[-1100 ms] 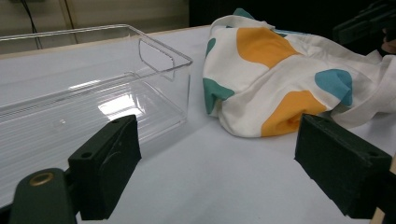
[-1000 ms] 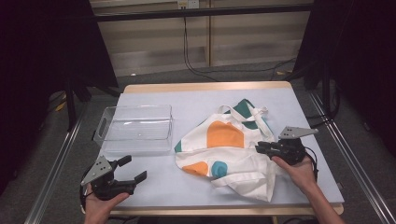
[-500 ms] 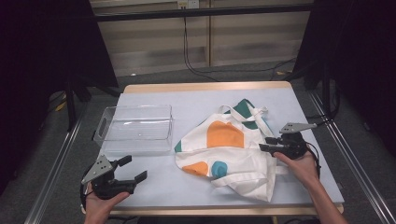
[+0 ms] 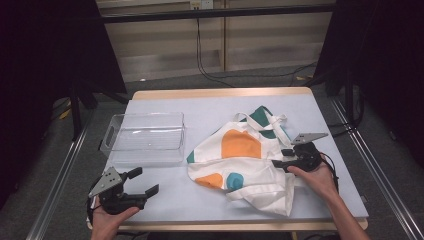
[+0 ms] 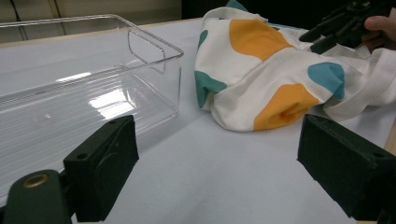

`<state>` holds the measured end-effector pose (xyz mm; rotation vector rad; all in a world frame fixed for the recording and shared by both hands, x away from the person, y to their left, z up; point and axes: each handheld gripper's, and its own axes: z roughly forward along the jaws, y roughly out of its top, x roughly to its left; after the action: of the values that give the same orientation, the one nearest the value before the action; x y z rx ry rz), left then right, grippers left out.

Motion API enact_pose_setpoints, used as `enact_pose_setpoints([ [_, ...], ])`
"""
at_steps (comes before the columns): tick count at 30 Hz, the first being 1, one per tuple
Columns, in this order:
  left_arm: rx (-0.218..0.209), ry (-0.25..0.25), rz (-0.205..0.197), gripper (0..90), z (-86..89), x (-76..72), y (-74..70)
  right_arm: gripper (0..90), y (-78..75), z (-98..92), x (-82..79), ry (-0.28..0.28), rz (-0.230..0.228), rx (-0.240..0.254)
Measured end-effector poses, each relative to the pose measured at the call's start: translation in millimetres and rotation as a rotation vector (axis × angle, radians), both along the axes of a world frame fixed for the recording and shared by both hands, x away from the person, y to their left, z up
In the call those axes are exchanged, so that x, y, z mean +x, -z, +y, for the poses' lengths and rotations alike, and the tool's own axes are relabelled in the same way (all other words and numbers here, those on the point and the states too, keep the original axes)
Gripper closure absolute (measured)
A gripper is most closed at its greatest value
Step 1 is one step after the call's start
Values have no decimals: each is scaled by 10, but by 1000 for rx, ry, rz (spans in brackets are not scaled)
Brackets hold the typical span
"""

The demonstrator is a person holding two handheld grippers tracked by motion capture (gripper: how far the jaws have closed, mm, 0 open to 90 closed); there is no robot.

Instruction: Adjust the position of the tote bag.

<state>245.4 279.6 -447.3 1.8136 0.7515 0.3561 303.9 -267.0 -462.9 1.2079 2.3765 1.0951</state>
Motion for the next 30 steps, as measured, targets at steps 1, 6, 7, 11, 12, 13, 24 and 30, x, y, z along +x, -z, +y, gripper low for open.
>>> enact_pose_setpoints([
  [1, 6, 0, -1, 119, -5, -1, 0, 368, 5, 7, -2, -2, 0, -9],
  [6, 10, 1, -3, 119, -5, 0, -4, 349, 22, 27, 1, -8, 9, -20],
  [7, 10, 0, -2, 119, -3, 0, -4, 342, 23, 31, 1, -7, 12, -24],
  [11, 3, 0, 1, 119, 1, 0, 0, 377, 26, 52, -9, 6, 20, -49],
  [12, 7, -9, -1, 120, -2, -5, -3, 398, 29, 51, -6, 8, 17, -49],
  [13, 6, -6, -2, 120, 0, -1, -3, 432, 36, 43, 3, 4, 12, -44],
  [24, 14, 2, 0, 120, -26, 8, 4, 655, 28, 30, -10, -19, -2, -36],
  [30, 13, 6, 5, 119, -14, 18, 11, 786, -25, -47, -25, -19, -19, 65],
])
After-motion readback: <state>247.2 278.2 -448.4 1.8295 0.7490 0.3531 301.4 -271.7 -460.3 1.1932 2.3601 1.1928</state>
